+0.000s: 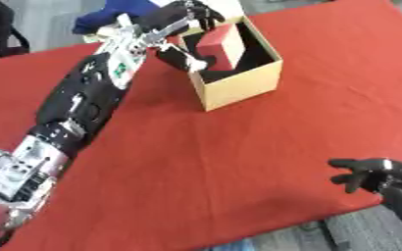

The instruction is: Pick up objects on the table and place them in the box.

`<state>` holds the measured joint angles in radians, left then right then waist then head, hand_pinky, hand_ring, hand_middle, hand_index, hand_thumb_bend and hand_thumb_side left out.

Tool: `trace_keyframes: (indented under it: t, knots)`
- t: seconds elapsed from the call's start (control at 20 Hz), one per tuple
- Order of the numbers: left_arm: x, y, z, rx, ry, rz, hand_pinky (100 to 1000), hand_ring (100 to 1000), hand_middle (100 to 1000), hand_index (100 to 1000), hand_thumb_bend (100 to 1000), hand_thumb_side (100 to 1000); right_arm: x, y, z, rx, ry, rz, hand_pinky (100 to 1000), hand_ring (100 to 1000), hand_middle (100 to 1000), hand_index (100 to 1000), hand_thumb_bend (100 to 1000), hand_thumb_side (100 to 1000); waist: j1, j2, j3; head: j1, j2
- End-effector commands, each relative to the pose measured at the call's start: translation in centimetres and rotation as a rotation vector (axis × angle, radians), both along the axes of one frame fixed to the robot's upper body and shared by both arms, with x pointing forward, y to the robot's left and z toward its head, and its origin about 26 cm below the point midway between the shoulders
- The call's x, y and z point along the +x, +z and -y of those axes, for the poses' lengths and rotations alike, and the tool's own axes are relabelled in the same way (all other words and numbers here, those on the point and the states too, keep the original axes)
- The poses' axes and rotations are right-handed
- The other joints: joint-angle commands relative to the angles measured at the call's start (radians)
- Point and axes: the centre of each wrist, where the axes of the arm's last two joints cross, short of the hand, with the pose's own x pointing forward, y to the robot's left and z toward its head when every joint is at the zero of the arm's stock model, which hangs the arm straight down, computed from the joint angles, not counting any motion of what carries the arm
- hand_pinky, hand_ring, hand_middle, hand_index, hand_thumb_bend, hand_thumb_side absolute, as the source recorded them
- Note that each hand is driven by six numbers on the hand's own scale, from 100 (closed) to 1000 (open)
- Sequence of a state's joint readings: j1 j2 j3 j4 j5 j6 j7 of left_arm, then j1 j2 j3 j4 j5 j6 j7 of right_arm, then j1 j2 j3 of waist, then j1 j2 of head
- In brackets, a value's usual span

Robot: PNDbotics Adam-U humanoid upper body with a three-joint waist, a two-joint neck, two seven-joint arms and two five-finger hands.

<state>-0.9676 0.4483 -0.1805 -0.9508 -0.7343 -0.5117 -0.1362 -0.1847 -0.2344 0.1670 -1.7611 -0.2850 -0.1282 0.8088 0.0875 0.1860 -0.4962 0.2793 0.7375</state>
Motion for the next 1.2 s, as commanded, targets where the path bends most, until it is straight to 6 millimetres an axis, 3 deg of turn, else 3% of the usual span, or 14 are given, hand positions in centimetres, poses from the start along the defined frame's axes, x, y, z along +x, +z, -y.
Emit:
trace_keyframes:
  t: [0.05, 0.3, 0.5, 0.7, 0.9, 0.95, 1.0, 1.2]
  knots:
    - [0.0, 1.2, -1.0, 0.014, 0.021, 0.034, 1000, 758, 819, 904, 518, 441, 0.0, 0.7, 0.1, 0.001, 0.001, 0.026, 856, 949, 587, 832, 100, 537, -0.009, -0.017, 0.004, -0.004, -0.009]
    - [-0.1, 1.1, -1.4, 0.005, 0.028, 0.047, 1000, 859, 877, 933, 640, 574, 0.0, 0.7, 0.2, 0.002, -0.002, 0.024, 857, 949, 587, 831, 100, 537, -0.009, -0.018, 0.007, -0.009, -0.009]
    - [-0.2, 1.0, -1.5, -0.018, 0.027, 0.071, 1000, 875, 887, 938, 647, 555, 0.0, 0.6, 0.2, 0.002, -0.002, 0.023, 857, 949, 587, 831, 100, 537, -0.010, -0.018, 0.013, -0.011, -0.008]
    - [-0.6, 1.1, -1.8, -0.083, 0.018, 0.085, 1000, 869, 881, 934, 594, 506, -0.1, 0.6, 0.3, 0.004, -0.007, 0.021, 857, 949, 587, 831, 100, 536, -0.014, -0.022, 0.025, -0.018, -0.006]
    - [-1.9, 2.1, -2.4, -0.194, -0.032, 0.074, 1000, 810, 824, 919, 434, 448, -0.1, 0.4, 0.5, 0.007, -0.021, 0.016, 857, 949, 586, 831, 100, 535, -0.019, -0.027, 0.053, -0.034, -0.002]
    - [-2.4, 2.5, -2.4, -0.238, -0.053, 0.065, 1000, 798, 813, 918, 404, 513, -0.2, 0.4, 0.6, 0.007, -0.025, 0.015, 858, 949, 586, 831, 100, 536, -0.020, -0.029, 0.063, -0.038, 0.000]
    - [-3.1, 3.0, -2.4, -0.282, -0.077, 0.053, 1000, 794, 808, 917, 398, 432, -0.2, 0.3, 0.7, 0.008, -0.029, 0.014, 858, 949, 586, 831, 100, 564, -0.022, -0.030, 0.072, -0.041, 0.002]
    - [-7.0, 5.6, -2.7, -0.442, -0.202, 0.028, 1000, 754, 768, 904, 331, 370, -0.2, 0.3, 0.9, 0.013, -0.042, 0.012, 858, 948, 586, 831, 100, 563, -0.025, -0.034, 0.108, -0.055, 0.008]
